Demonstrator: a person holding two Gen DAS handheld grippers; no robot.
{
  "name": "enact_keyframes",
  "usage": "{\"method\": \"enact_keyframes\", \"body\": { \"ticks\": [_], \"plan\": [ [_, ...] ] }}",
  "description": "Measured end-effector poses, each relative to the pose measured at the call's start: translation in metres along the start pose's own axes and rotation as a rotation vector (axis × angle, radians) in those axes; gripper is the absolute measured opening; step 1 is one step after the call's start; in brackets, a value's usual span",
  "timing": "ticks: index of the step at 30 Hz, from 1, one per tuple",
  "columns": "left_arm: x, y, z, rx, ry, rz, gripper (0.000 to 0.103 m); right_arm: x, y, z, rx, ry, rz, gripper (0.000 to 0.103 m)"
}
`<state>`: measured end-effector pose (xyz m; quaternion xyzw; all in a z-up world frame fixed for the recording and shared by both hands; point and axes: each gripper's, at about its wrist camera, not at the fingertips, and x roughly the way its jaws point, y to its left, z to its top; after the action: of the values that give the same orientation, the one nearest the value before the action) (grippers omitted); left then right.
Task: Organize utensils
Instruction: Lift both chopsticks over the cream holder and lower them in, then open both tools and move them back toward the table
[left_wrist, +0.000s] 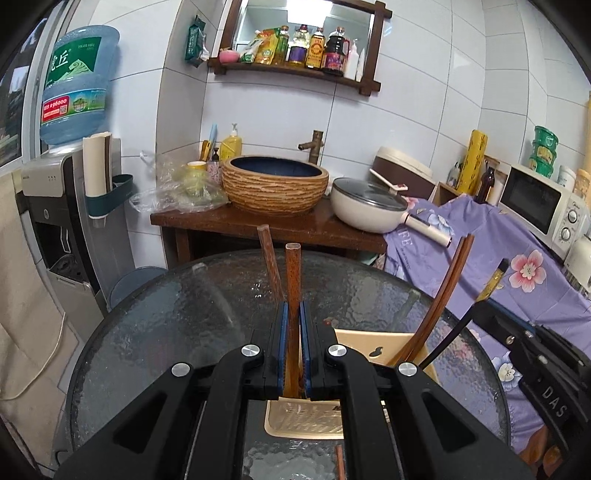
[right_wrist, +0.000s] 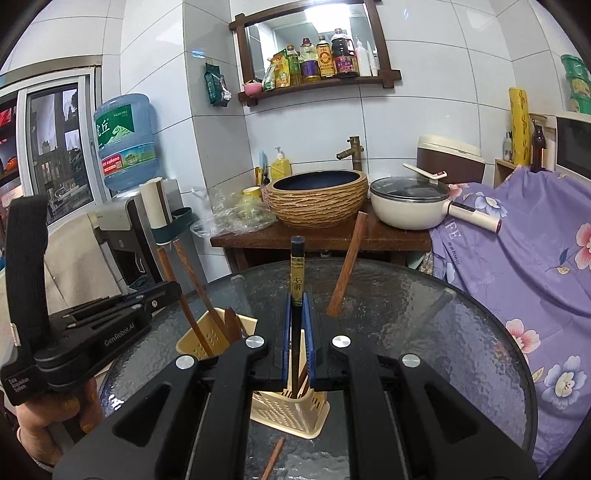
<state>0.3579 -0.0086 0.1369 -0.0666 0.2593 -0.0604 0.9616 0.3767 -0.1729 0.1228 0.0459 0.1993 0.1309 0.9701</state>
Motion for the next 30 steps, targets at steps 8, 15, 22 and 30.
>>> {"method": "enact_keyframes", "body": {
  "ticks": [8, 15, 22, 30],
  "plan": [
    [-0.002, -0.001, 0.0, -0.007, 0.002, -0.002, 0.012, -0.001, -0.003, 0.0, -0.012, -0.004, 0.001, 0.009],
    [-0.036, 0.001, -0.009, 0.01, -0.071, -0.017, 0.067, -0.032, 0.003, -0.011, -0.048, -0.09, -0.002, 0.067],
    [-0.06, 0.014, -0.053, 0.006, -0.041, -0.021, 0.082, -0.041, 0.012, -0.056, -0.084, 0.05, 0.028, 0.067],
    [-0.027, 0.03, -0.121, 0.017, 0.209, -0.002, 0.066, -0.011, 0.02, -0.122, -0.083, 0.269, 0.017, 0.065]
  ]
}}
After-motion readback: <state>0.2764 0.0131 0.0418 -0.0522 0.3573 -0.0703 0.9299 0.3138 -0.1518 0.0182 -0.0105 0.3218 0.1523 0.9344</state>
